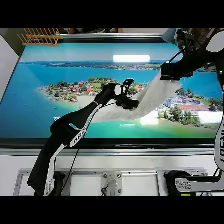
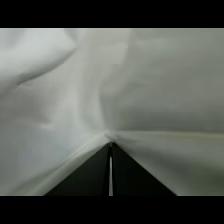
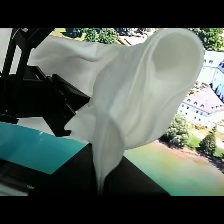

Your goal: Fold the clothes and pants, and hang the long-sleeved shirts on hangers.

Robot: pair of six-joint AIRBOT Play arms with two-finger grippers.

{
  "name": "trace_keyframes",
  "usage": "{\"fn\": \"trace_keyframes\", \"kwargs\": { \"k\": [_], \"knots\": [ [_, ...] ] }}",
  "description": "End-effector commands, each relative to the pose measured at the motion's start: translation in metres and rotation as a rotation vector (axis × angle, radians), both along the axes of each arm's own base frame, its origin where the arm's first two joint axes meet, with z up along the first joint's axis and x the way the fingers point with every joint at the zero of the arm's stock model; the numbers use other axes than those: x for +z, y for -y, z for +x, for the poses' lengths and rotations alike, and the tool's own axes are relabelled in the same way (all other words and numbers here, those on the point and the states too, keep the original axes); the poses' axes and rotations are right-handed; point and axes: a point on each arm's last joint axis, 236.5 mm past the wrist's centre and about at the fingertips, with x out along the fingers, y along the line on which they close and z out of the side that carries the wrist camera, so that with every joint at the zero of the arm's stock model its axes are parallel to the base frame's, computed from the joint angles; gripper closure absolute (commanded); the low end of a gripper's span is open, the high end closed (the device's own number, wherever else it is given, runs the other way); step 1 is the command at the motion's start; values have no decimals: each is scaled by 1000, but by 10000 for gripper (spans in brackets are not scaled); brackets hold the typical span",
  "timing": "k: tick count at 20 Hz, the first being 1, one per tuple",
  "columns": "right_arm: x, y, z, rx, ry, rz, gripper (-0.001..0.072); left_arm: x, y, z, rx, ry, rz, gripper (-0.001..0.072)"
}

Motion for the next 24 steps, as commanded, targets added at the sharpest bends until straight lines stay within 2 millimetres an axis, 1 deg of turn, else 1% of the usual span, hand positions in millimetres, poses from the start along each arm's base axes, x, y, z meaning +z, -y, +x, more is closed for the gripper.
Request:
{"fn": "trace_keyframes", "kwargs": {
  "k": [1,3,6,8,11,13,16,19,21,22,23,24],
  "knots": [
    [4,-20,-3,-9,-10,20,705,14,-14,18,31,14,-9,701],
    [4,-34,-6,-15,-18,36,705,34,-38,43,83,48,-23,701],
    [9,-66,-5,-39,-8,81,705,73,-88,86,191,103,-53,700],
    [12,-94,-6,-50,-3,125,705,102,-132,112,270,139,-67,701],
    [15,-138,-6,-77,4,196,705,141,-196,137,367,190,-78,701],
    [8,-170,-9,-88,-17,233,705,167,-236,146,413,232,-79,700],
    [-15,-225,-12,-89,-55,280,705,204,-288,149,458,293,-70,700],
    [-45,-287,-18,-72,-79,338,704,237,-332,144,510,334,-63,700],
    [-73,-332,-26,-41,-106,384,688,253,-355,137,526,355,-52,700],
    [-86,-352,-28,-34,-115,412,594,261,-365,133,538,361,-49,700],
    [-98,-375,-29,-27,-117,458,361,268,-372,130,545,371,-46,700],
    [-105,-397,-31,-14,-118,515,196,276,-380,128,554,384,-44,700]
  ]
}}
